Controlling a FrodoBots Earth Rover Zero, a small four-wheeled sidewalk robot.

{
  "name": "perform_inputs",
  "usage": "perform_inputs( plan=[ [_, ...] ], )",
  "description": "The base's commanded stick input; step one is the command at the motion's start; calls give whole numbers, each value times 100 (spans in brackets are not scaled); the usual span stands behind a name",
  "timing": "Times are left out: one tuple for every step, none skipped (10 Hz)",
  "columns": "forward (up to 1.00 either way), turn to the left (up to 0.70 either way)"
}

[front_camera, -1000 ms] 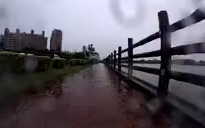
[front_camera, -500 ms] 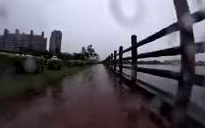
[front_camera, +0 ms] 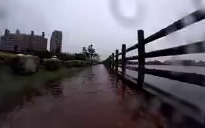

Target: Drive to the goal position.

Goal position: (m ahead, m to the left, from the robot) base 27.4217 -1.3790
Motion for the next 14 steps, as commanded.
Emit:
perform_inputs(
  plan=[
    [100,0],
    [100,0],
    [100,5],
    [100,25],
    [100,40],
    [100,17],
    [100,0],
    [100,0],
    [100,0],
    [100,0],
    [100,0],
    [100,0],
    [100,0],
    [100,0]
  ],
)
